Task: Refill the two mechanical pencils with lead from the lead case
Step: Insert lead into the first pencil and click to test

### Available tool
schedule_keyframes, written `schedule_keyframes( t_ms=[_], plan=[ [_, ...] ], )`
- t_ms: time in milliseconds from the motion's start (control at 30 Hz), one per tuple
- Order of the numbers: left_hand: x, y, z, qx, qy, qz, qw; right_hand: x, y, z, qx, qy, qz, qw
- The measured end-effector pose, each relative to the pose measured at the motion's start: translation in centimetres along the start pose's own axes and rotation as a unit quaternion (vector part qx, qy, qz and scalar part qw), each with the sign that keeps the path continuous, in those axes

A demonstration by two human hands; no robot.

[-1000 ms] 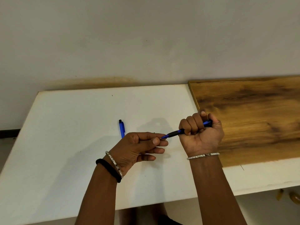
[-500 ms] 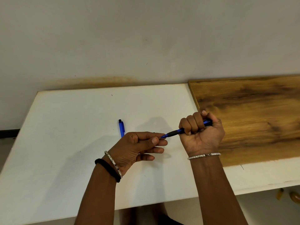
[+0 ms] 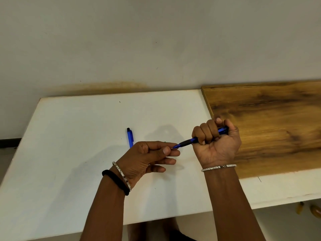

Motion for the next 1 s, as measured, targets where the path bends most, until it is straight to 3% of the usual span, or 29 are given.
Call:
schedule_keyframes(
  t_ms=[767,867,1000],
  plan=[
    [-0.2,0.1,-0.1,-0.006,0.008,0.006,1.0,-0.1,0.0,0.0,0.008,0.001,-0.011,1.0],
    [-1.1,0.1,0.1,0.0,0.027,0.053,0.998,-0.3,-0.1,-0.2,0.011,-0.006,0.002,1.0],
    [-3.8,-0.6,0.7,0.035,0.059,0.213,0.975,-1.1,0.2,-0.1,0.018,-0.056,0.079,0.995]
  ],
)
Point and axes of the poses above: each hand's wrist, its own y-axis towards the middle knuckle, its own x-axis out of the palm, z = x × y, the point moved 7 cm from there along y, towards the middle knuckle, and after that the axes turned 10 degrees about -z, right-handed, at the moved point
